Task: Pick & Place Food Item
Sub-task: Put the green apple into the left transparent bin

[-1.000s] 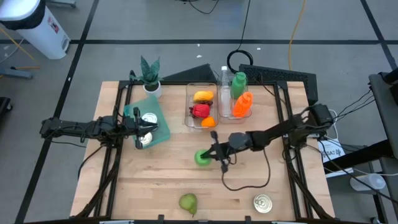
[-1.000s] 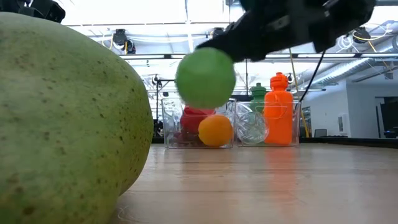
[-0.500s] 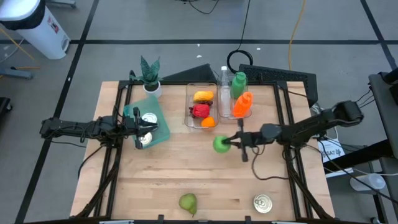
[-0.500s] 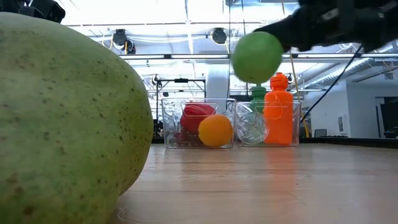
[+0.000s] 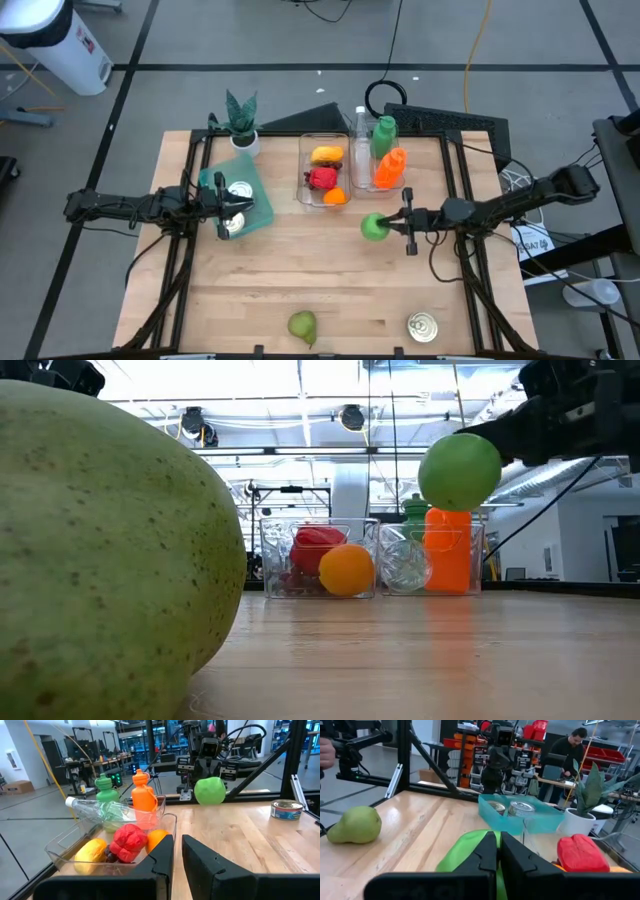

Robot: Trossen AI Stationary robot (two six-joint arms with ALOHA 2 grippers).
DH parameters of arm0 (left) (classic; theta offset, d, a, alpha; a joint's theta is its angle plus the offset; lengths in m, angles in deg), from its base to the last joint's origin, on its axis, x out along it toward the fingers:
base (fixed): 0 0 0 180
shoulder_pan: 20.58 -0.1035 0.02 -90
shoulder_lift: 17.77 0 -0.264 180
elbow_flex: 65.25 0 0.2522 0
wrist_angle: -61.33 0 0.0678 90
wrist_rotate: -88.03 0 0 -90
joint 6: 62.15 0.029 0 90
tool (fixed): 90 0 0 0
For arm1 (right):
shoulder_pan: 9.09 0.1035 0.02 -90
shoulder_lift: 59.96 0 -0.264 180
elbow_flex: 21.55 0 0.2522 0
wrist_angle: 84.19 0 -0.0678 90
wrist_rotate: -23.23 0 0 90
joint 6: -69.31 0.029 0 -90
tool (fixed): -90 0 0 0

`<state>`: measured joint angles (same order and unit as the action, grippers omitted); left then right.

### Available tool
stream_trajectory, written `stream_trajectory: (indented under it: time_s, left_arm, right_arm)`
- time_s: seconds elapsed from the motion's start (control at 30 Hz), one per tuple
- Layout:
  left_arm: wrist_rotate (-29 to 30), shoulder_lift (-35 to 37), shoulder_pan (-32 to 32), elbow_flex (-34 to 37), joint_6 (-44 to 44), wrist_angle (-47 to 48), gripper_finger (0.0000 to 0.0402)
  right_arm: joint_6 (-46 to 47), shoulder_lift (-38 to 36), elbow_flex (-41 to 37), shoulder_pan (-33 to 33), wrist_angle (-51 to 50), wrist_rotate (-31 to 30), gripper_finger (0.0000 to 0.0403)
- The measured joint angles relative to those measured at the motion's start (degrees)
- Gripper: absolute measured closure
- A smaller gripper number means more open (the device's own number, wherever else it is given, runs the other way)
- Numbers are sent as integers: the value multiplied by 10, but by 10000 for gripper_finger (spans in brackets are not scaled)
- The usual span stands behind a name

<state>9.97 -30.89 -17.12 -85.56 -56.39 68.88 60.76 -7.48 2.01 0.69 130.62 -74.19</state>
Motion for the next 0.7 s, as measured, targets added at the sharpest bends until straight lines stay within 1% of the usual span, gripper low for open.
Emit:
stream_trajectory:
  time_s: [0.23,0.4,0.53,0.7]
  left_arm:
    - [0,0,0,0,0,0,352]
    - [1,0,0,0,0,0,352]
    - [1,0,0,0,4,-1,352]
    - [1,0,0,0,15,0,352]
  right_arm:
    - [5,-12,-12,0,0,0,401]
    - [12,6,4,0,-2,0,401]
    - [4,48,51,4,-15,1,401]
    - [-27,115,146,-1,-74,1,401]
